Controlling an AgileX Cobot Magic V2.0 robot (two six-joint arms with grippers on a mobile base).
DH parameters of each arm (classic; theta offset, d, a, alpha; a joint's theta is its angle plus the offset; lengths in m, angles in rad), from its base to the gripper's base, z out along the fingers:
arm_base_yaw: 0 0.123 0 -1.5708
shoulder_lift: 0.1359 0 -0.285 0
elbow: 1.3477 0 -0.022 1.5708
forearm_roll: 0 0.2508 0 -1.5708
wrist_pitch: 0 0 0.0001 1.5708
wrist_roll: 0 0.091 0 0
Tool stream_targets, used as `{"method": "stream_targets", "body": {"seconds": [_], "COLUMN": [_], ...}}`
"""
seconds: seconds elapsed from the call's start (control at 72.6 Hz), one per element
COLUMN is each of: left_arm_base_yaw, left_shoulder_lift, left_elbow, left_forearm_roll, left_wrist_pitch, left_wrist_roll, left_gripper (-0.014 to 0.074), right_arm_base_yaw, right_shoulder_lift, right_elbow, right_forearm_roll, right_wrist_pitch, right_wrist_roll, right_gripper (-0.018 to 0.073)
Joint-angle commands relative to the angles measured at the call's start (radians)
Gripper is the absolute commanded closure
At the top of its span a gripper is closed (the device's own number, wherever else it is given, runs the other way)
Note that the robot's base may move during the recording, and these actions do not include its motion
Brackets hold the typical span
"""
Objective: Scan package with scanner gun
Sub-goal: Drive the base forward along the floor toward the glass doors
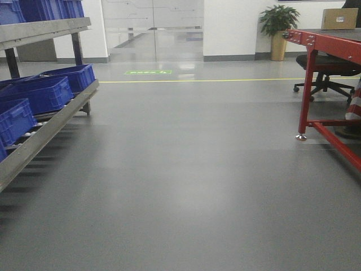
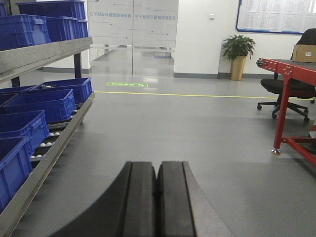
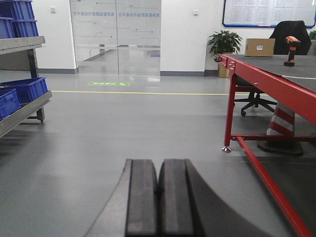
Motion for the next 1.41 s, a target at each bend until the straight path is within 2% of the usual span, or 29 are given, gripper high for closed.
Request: {"method": "stream_targets", "body": {"seconds": [0.0, 1.392], "left_arm_base_yaw": [0.002, 0.002], "left_shoulder_lift": [-0.003, -0.003], "left_elbow": [-0.001, -0.001], "left_forearm_roll": [-0.006, -0.006], "left_wrist_pitch": [-0.013, -0.013], "left_wrist_roll": [0.000, 0.000], "left_gripper": [0.0708, 0.0708], "right_arm_base_yaw": [-0.004, -0.004], "right_shoulder_lift": [-0.002, -0.002], "right_elbow": [0.000, 0.000], "right_forearm_roll": [0.003, 0.003], "right_wrist_pitch": [-0.018, -0.018], "right_wrist_roll": [-0.007, -0.007], "right_gripper": [0.0728, 0.0728]}}
